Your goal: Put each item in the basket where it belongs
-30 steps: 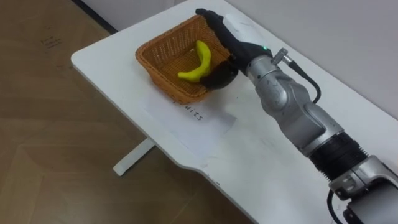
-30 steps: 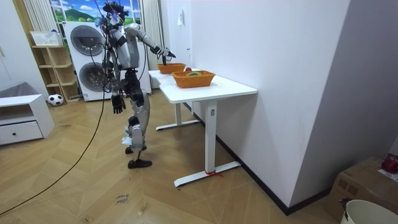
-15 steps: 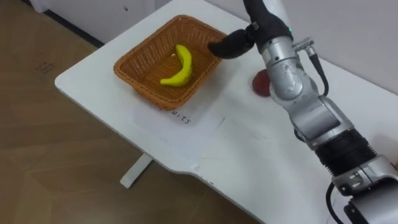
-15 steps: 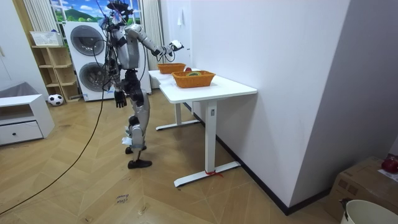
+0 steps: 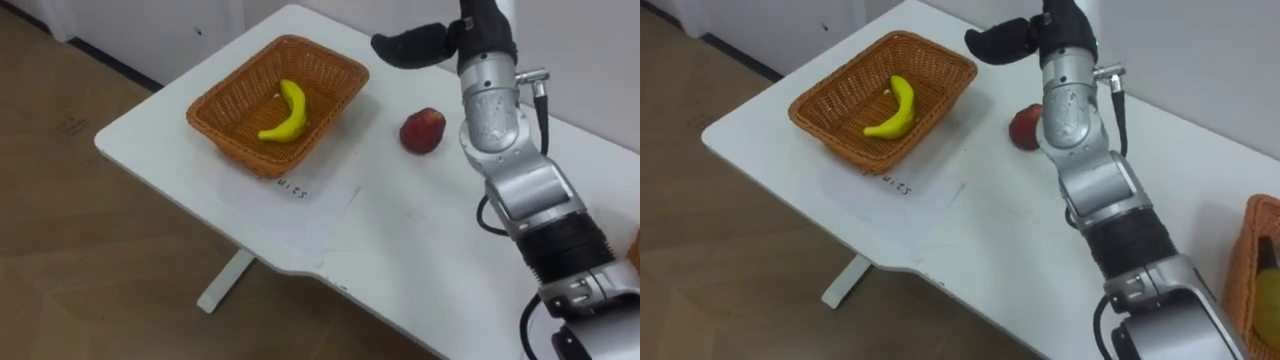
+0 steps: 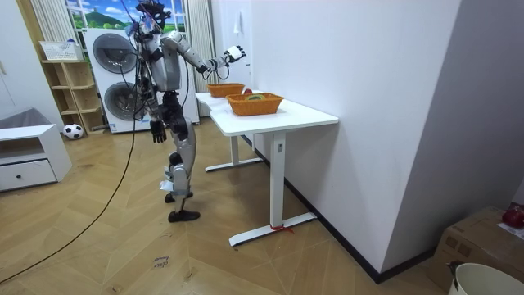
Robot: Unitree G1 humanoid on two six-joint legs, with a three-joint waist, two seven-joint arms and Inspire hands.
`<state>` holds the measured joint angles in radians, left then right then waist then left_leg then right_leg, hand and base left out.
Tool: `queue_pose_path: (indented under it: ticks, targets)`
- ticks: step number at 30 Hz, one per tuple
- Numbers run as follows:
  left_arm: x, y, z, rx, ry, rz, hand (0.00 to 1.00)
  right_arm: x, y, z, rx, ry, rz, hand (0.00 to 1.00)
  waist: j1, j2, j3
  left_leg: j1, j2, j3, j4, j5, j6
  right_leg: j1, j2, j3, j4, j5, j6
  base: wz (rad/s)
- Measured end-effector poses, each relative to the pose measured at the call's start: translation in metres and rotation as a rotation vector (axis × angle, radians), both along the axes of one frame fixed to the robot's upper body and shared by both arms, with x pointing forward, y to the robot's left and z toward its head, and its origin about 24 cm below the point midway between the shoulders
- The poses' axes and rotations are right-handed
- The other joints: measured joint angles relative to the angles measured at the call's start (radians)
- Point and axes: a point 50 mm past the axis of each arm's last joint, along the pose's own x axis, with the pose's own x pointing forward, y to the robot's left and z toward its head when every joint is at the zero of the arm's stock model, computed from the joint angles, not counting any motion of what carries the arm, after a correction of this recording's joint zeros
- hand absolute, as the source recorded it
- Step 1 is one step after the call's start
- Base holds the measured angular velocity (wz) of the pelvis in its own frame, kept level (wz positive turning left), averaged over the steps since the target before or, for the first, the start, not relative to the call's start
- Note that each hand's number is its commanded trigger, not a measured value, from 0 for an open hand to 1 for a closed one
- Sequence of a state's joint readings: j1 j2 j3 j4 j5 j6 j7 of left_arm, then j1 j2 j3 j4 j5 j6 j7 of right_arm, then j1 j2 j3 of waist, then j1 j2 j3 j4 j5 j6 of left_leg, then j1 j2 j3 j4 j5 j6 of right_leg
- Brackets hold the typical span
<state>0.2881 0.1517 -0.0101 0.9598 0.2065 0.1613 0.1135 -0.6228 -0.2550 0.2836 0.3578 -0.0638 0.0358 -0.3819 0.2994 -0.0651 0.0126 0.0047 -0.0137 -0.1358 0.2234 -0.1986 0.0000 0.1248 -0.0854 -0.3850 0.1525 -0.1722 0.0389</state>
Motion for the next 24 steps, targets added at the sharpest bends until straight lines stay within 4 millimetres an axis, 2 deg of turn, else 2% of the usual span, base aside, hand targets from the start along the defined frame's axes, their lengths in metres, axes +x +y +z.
queue_pose_path:
  ticks: [1, 3, 6, 9, 10, 11, 15, 20, 24]
  targets:
    - [0.0, -0.002, -0.001, -0.009, 0.003, -0.005, 0.0, -0.001, -0.001, -0.002, 0.011, 0.01, 0.0, 0.0, -0.007, 0.014, -0.006, -0.001, 0.001, 0.003, -0.002, 0.002, 0.001, -0.004, 0.0, 0.002, 0.0, 0.0, 0.0, -0.06]
    - [-0.003, -0.003, -0.001, -0.018, 0.013, -0.008, 0.0, -0.001, -0.002, -0.005, 0.027, 0.022, -0.001, 0.0, -0.02, 0.027, -0.0144, 0.0, 0.002, 0.006, -0.006, 0.008, 0.001, -0.008, 0.0, 0.004, 0.001, 0.0, 0.0, -0.07]
    - [-0.003, -0.006, -0.002, -0.031, 0.013, -0.012, 0.0, 0.0, -0.005, -0.01, 0.058, 0.049, -0.008, 0.0, -0.024, 0.032, -0.0178, 0.012, 0.005, 0.025, -0.017, 0.012, 0.0, -0.011, 0.0, 0.025, 0.001, 0.0, 0.0, -0.16]
    - [0.005, -0.008, -0.001, -0.04, -0.012, -0.015, 0.0, 0.002, -0.013, -0.021, 0.073, 0.101, -0.042, 0.0, -0.038, 0.021, -0.013, 0.024, 0.003, 0.033, -0.019, 0.012, 0.0, -0.003, -0.004, 0.026, 0.0, 0.0, 0.0, -0.04]
    - [0.007, -0.009, -0.001, -0.047, -0.021, -0.01, 0.0, 0.003, -0.015, -0.023, 0.089, 0.112, -0.044, 0.0, -0.042, 0.019, -0.0063, 0.024, 0.003, 0.038, -0.019, 0.012, 0.0, -0.004, -0.005, 0.027, 0.0, 0.0, 0.0, -0.07]
    - [0.007, -0.009, -0.001, -0.052, -0.022, -0.003, 0.0, 0.003, -0.014, -0.024, 0.094, 0.121, -0.041, 0.0, -0.043, 0.018, -0.0041, 0.024, 0.003, 0.041, -0.019, 0.012, 0.0, -0.005, -0.006, 0.028, 0.0, 0.0, 0.0, -0.13]
    - [0.021, -0.015, -0.001, -0.066, -0.046, -0.048, 0.0, 0.004, -0.014, -0.035, 0.098, 0.174, -0.036, 0.0, -0.049, 0.031, 0.0047, 0.014, 0.005, 0.056, -0.022, 0.012, 0.001, -0.026, -0.007, 0.031, 0.008, 0.001, 0.0, -0.12]
    - [0.028, -0.019, -0.001, -0.075, -0.065, -0.073, 0.0, 0.004, -0.014, -0.039, 0.096, 0.192, -0.033, 0.0, -0.054, 0.049, 0.0042, -0.007, 0.01, 0.072, -0.024, 0.012, 0.001, -0.058, -0.005, 0.04, 0.019, 0.002, -0.002, -0.1]
    - [0.026, -0.022, -0.002, -0.091, -0.067, -0.049, 0.0, 0.004, -0.008, -0.04, 0.111, 0.196, -0.021, 0.0, -0.064, 0.068, -0.0002, -0.011, 0.01, 0.072, -0.024, 0.012, 0.001, -0.062, -0.005, 0.04, 0.016, 0.002, -0.002, 0.0]
